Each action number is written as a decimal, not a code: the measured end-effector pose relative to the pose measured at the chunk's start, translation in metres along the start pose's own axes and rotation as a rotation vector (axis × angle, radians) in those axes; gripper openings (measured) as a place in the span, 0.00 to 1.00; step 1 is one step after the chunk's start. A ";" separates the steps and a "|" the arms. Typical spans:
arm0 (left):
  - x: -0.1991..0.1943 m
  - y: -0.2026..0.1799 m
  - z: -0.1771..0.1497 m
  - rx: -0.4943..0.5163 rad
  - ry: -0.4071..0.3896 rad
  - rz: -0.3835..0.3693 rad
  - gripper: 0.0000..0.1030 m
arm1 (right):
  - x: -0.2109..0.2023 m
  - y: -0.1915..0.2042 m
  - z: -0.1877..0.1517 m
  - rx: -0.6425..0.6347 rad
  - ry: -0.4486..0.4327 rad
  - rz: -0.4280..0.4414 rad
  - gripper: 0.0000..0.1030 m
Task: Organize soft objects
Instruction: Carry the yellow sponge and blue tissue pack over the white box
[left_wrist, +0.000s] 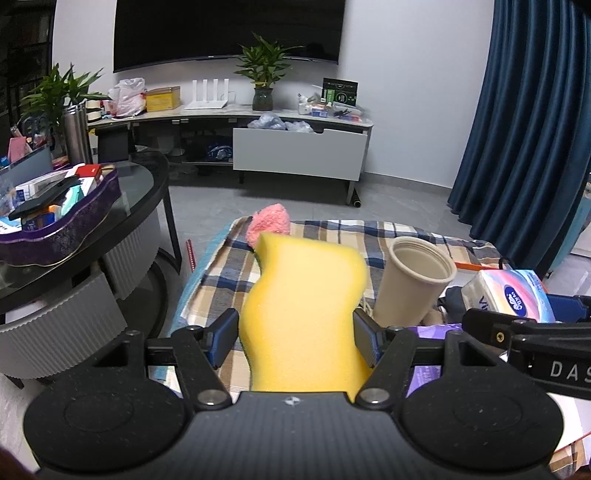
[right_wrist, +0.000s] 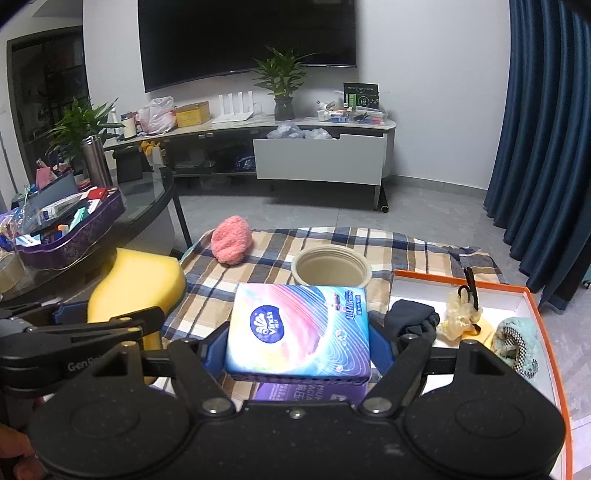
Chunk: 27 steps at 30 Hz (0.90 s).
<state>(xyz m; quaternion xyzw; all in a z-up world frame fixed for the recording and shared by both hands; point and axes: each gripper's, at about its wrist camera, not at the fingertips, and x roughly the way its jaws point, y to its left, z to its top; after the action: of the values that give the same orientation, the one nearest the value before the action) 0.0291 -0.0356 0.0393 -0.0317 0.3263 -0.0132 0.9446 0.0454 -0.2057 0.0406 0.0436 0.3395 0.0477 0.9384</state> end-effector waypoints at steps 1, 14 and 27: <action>-0.001 -0.001 0.000 0.002 0.000 -0.002 0.65 | -0.001 -0.002 0.000 0.002 -0.002 -0.001 0.86; -0.002 -0.018 0.000 0.028 -0.003 -0.038 0.65 | -0.013 -0.023 -0.002 0.037 -0.019 -0.022 0.86; -0.001 -0.038 -0.002 0.063 0.004 -0.077 0.65 | -0.024 -0.048 -0.008 0.081 -0.027 -0.045 0.86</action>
<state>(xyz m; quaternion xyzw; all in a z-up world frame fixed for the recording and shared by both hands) 0.0271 -0.0732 0.0408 -0.0146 0.3263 -0.0600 0.9432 0.0254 -0.2554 0.0443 0.0746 0.3292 0.0123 0.9412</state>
